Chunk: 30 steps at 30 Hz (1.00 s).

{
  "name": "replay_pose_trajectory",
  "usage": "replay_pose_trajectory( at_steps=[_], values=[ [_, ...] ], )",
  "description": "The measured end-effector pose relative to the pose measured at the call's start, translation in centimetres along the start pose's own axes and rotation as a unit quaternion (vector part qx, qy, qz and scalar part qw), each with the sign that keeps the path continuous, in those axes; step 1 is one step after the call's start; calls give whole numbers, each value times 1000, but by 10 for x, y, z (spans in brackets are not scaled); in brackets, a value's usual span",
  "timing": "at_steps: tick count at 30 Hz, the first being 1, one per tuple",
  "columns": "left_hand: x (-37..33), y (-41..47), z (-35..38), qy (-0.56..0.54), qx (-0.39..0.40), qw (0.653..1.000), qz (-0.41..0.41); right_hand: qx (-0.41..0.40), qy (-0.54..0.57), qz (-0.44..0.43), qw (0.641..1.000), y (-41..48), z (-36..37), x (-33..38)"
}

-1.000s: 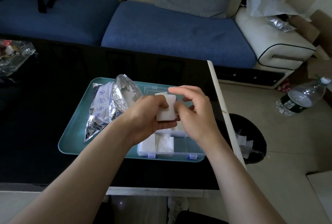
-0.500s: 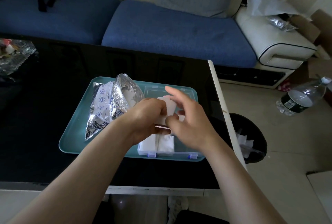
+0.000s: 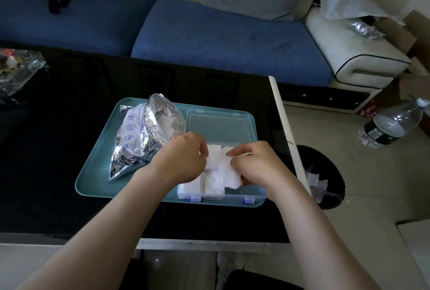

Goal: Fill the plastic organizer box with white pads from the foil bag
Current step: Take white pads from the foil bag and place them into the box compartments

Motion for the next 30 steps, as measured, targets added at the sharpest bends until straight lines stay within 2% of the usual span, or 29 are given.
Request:
replay_pose_trajectory(
  at_steps=[4, 8, 13, 19, 25, 28, 30],
  values=[
    [4, -3, 12, 97, 42, 994, 13, 10, -24, 17, 1000, 3, 12, -10],
    [8, -4, 23, 145, 81, 986, 28, -13, -135, -16, 991, 7, 20, -13],
    [10, -1, 29, 168, 97, 980, 44, -28, -239, -89, 967, 6, 28, -15],
    [10, -3, 27, 159, 100, 981, 47, -40, -374, -155, 914, -3, 32, -10],
    [10, -3, 26, 164, 101, 980, 47, 90, -364, -145, 915, -5, 36, -9],
    [8, -3, 25, 177, 80, 980, 49, 105, -382, -150, 906, -3, 41, -10],
    [4, -4, 19, 188, 39, 980, 45, 97, -398, -159, 898, -1, 44, -9]
  ],
)
Point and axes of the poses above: each hand's wrist, its own y-axis towards the middle knuckle, its own z-axis out of the palm, x = y × z, the point moved 4 cm from there along y, towards the middle knuckle, and after that the axes turned 14 degrees about y, right-handed, at the moved point
